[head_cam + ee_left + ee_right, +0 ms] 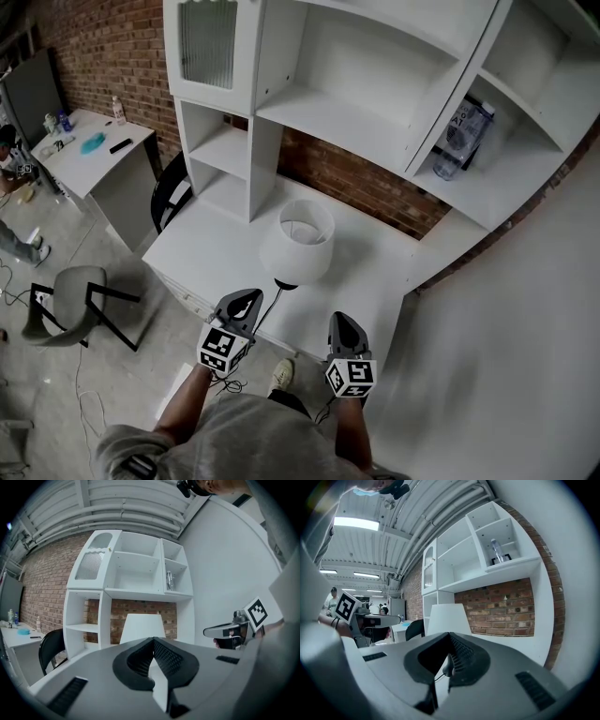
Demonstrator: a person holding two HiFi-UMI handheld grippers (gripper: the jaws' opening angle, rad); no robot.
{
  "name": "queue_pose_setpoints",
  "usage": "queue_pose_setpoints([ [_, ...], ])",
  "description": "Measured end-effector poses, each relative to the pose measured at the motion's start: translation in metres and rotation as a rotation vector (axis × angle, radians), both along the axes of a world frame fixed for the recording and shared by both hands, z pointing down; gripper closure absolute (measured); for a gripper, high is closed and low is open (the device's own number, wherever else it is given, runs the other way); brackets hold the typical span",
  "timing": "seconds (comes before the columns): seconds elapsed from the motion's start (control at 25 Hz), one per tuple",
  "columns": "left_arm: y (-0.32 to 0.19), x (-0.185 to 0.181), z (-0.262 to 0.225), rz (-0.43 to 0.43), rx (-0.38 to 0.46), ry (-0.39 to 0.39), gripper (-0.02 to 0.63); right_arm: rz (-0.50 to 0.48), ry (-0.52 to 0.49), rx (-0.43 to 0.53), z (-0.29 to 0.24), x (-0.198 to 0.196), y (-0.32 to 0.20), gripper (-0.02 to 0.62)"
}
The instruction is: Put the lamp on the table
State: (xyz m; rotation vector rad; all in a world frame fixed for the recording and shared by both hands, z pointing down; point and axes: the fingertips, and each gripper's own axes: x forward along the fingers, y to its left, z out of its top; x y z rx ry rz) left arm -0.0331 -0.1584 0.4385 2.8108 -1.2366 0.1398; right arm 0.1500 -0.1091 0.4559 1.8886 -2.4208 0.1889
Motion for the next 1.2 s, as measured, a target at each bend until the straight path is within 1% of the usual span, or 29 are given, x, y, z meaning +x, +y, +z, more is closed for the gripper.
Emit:
queue_pose_setpoints([
  [0.36, -0.002, -0.001, 0.0, -0.011, 0.01, -0.007, 0.601, -0.004, 0.005, -0.001, 0.001, -0.001, 0.002, 0.574],
  [0.48, -0.001, 0.001, -0.005, -0.001, 0.015, -0.001, 0.601, -0.002, 0.009, -0.003, 0.001, 0.0, 0.003, 0.574],
  [1.2, -0.001, -0.004, 0.005, -0.01, -0.007, -0.003, 0.601, -0.001, 0.015, -0.001, 0.0, -0.002, 0.004, 0.574],
])
